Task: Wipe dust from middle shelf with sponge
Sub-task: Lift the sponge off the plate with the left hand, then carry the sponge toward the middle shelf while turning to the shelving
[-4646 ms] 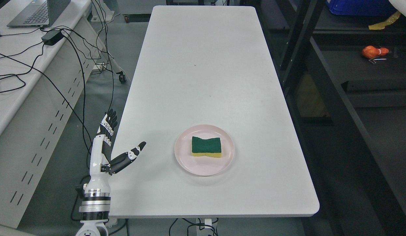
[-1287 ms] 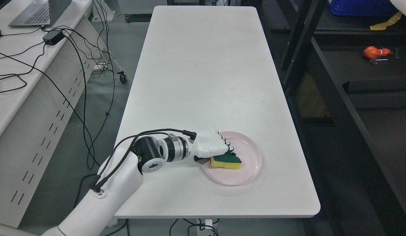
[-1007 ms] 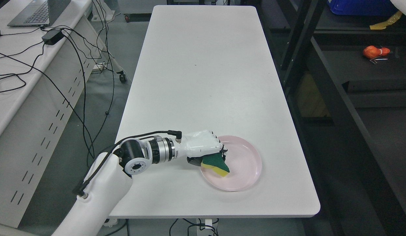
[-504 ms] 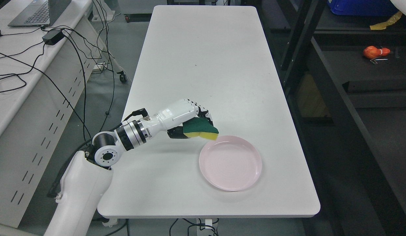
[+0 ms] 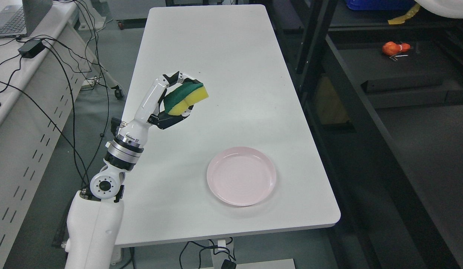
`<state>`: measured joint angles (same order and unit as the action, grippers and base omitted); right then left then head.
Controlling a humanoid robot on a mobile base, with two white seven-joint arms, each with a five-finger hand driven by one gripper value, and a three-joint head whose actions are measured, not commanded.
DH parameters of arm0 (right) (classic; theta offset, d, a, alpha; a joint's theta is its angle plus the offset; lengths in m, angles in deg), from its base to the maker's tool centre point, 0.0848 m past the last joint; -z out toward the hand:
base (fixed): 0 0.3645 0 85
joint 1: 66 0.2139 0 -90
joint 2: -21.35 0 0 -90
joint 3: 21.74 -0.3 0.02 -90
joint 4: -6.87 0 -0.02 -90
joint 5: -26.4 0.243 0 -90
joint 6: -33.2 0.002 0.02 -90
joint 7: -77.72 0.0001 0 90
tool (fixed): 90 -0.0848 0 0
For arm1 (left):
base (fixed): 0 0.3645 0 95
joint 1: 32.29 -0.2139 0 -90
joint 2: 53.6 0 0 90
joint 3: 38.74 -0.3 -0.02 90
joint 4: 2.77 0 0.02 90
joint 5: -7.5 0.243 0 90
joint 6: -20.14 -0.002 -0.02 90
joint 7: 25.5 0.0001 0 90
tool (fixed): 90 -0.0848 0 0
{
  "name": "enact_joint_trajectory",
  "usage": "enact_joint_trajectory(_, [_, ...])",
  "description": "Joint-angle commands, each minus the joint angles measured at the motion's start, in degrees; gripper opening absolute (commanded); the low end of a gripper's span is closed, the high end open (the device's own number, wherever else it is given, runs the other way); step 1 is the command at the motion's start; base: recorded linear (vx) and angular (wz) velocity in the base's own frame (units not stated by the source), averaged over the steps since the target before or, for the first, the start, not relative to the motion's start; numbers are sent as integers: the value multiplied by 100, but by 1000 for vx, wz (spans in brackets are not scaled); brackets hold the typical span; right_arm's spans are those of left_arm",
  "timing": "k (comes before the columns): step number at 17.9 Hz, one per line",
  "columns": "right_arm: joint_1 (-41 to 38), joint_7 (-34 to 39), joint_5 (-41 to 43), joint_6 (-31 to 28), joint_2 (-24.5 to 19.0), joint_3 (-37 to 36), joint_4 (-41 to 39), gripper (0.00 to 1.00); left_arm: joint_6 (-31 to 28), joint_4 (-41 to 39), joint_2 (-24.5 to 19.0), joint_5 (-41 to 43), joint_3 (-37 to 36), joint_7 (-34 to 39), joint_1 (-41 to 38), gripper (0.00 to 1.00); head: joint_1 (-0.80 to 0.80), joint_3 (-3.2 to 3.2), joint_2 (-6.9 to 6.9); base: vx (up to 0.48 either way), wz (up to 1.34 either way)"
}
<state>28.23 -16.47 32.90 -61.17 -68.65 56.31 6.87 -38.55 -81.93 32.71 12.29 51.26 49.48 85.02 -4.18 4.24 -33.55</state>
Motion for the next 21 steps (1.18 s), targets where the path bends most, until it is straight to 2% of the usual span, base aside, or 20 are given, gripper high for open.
enact_joint_trajectory(1, [-1,-3,0,-2,100,8,-100,100,-650,-521,269,-1356,493,744,-603,0,0,0,0,-107,-424])
enact_joint_trajectory(3, [-1,-3,0,-2,100,8,-100,100,-793,-583,269,-1603,467,746,-682,0,0,0,0,-147,-480])
enact_joint_trajectory(8, [-1,-3,0,-2,100,8,-100,100,-740,-925,269,-1613,230,728,-1077,1,0,0,0,-161,-506])
enact_joint_trajectory(13, [-1,-3,0,-2,100,8,-100,100,-714,-1365,269,-1587,-419,570,-1517,0,0,0,0,-133,-471])
enact_joint_trajectory(16, [-1,-3,0,-2,100,-1,-100,100,-714,-1584,269,-1438,-920,543,-1701,0,0,0,0,-143,-524])
enact_joint_trajectory(21, [-1,-3,0,-2,100,-1,-100,100,-714,-1691,269,-989,-1247,535,-1904,0,0,0,0,-162,-556])
